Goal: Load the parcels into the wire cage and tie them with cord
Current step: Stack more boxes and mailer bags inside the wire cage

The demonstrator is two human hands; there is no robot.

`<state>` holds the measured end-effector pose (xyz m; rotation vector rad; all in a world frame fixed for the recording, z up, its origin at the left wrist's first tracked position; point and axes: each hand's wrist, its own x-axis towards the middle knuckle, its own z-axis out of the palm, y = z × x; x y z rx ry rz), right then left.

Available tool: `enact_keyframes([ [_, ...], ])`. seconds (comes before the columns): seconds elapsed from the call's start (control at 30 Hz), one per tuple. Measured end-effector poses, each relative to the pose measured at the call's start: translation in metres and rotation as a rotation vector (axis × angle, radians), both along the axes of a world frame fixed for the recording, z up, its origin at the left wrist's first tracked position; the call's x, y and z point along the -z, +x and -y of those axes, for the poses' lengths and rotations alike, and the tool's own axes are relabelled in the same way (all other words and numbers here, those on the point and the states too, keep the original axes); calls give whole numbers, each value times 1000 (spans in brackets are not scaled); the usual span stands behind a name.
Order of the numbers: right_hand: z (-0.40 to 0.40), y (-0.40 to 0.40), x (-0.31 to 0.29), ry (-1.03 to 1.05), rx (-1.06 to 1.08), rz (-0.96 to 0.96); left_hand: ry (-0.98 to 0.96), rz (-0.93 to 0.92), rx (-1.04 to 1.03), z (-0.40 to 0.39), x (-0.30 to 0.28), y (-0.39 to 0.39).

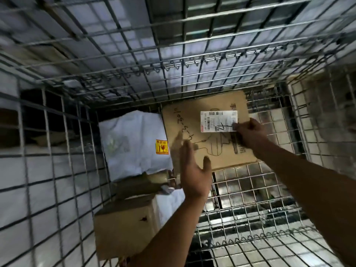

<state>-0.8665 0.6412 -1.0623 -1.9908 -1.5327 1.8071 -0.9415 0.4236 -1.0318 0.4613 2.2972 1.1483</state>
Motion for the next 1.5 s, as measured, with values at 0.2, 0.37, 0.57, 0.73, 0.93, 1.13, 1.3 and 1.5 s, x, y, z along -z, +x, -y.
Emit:
enact_keyframes([
  [0.2,15,1,-15,26,-69,47,-240,206,181,-3,-9,1],
  [0.37,63,8,-73,137,-288,157,-300,226,263,16,-73,-34],
  [0.57,108,-90,-272,264,-441,175,-348,0,331,16,-235,-132],
  [0.73,136,-184,-438,461,-650,103,-308,-256,358,31,-408,-217],
  [0.93,277,-272,-602,595,-982,-114,-256,-333,126,180,-561,-279],
  [1.13,477,-363,-680,733,-1368,-333,-434,-425,-372,461,-663,-291],
  [1.3,695,-374,-725,690,-1670,-510,-532,-402,-896,726,-713,-222],
  [1.5,925,-361,-709,557,-2028,-589,-544,-237,-1302,939,-695,-131],
])
